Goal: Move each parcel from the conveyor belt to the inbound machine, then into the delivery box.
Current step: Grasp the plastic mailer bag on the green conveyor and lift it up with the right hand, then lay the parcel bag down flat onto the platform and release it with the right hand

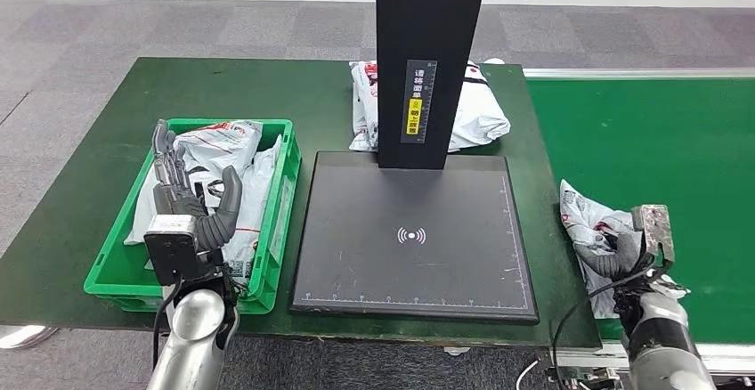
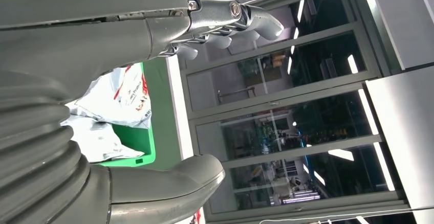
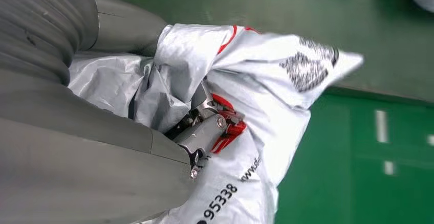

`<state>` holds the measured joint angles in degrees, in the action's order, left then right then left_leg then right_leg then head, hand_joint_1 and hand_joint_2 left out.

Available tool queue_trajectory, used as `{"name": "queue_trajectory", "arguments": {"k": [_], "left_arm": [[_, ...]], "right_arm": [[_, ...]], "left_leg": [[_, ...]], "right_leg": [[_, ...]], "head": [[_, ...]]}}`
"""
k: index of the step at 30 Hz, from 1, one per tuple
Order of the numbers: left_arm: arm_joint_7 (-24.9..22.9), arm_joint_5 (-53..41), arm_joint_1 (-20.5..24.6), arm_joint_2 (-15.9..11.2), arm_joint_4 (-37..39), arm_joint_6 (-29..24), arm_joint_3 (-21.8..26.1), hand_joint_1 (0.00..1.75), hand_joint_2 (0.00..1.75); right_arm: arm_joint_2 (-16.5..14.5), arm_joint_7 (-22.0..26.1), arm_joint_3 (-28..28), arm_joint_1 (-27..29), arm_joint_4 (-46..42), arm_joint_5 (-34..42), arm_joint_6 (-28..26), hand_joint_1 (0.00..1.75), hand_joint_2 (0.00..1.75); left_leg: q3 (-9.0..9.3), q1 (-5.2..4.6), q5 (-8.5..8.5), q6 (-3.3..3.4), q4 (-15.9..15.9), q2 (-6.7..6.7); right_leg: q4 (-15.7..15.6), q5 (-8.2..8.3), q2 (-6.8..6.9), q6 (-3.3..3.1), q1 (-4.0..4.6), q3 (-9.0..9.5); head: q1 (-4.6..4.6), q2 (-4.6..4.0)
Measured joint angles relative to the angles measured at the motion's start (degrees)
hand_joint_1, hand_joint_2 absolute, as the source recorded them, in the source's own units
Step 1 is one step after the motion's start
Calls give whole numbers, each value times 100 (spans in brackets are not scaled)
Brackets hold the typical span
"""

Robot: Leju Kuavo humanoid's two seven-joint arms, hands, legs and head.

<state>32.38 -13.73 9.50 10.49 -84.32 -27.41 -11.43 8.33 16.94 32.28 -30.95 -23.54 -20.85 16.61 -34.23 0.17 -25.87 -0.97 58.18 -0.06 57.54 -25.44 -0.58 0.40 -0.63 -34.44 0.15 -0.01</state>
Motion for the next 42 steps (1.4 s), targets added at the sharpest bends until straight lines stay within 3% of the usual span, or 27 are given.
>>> {"name": "queue_trajectory", "arguments": {"k": [3, 7, 10, 12, 17, 21, 25, 30, 34, 38, 42], "left_arm": [[16, -4, -24, 0, 10, -34, 0, 0, 175], [63, -17, -92, 1, 8, -108, 1, 0, 175], [83, -28, -168, 6, -19, -170, 4, 0, 175], [84, -34, -209, 10, -40, -210, 16, 0, 175], [73, -34, -242, 29, -67, -252, 42, 0, 175], [57, -34, -241, 46, -65, -284, 42, 0, 175], [54, -32, -241, 64, -52, -286, 42, 0, 175], [56, -16, -239, 75, -30, -286, 42, 0, 175], [78, 31, -234, 91, 2, -283, 36, 0, 175], [93, 73, -165, 169, 79, -230, -53, 0, 175], [34, 103, -49, 259, 163, -174, -182, 0, 175]], "right_arm": [[-52, 135, 169, 47, -15, 453, 206, 175, 175], [-238, 177, 237, 302, -524, 2216, 475, 175, 175], [-511, 68, 67, 713, -1669, 3732, -74, 175, 175], [-678, 104, -233, 1012, -2674, 4235, -730, 175, 175], [-955, 431, -1138, 1579, -4965, 3979, -2108, 175, 175], [-1046, 699, -1801, 1793, -6220, 3583, -2634, 175, 175], [-1081, 803, -2270, 1817, -6933, 3377, -2902, 175, 175], [-1085, 776, -2552, 1811, -7261, 3352, -2904, 175, 175], [-1085, 382, -2758, 1641, -7202, 3270, -2662, 175, 175], [-1093, -172, -3261, 987, -6281, 3214, -2043, 175, 175], [-1233, -338, -3894, 341, -4824, 3246, -1517, 175, 175]], "left_leg": [[-1, 1, 1, -1, 0, -1], [-3, 2, 1, -1, -1, -2], [-7, 2, 2, -1, -1, -15], [-10, 2, 3, -2, -2, -22], [-11, 6, 2, -2, -3, -21], [-11, 5, 3, -1, -2, -22], [-9, 4, 3, 0, -1, -22], [-9, 2, 4, 2, 0, -24], [-11, 2, 4, 1, -1, -20], [-7, 4, 8, 2, -2, -13], [-9, 5, 26, 1, -2, -24]], "right_leg": [[0, 0, 1, 0, 0, -1], [1, 0, 3, 0, -2, -1], [2, -3, 16, -3, -4, -1], [2, -6, 25, -6, -4, -1], [2, -10, 25, -8, -7, -3], [2, -11, 25, -7, -10, -1], [1, -10, 25, -6, -13, 0], [1, -9, 27, -5, -16, 2], [1, -9, 23, -6, -16, 2], [2, -5, 18, -5, -14, 2], [3, 5, 28, -8, -11, 2]], "head": [[0, 1], [1, 0], [1, 0], [1, 0], [0, 1], [0, 0], [0, 0], [1, 1], [0, 0], [0, 1], [-1, 1]]}}
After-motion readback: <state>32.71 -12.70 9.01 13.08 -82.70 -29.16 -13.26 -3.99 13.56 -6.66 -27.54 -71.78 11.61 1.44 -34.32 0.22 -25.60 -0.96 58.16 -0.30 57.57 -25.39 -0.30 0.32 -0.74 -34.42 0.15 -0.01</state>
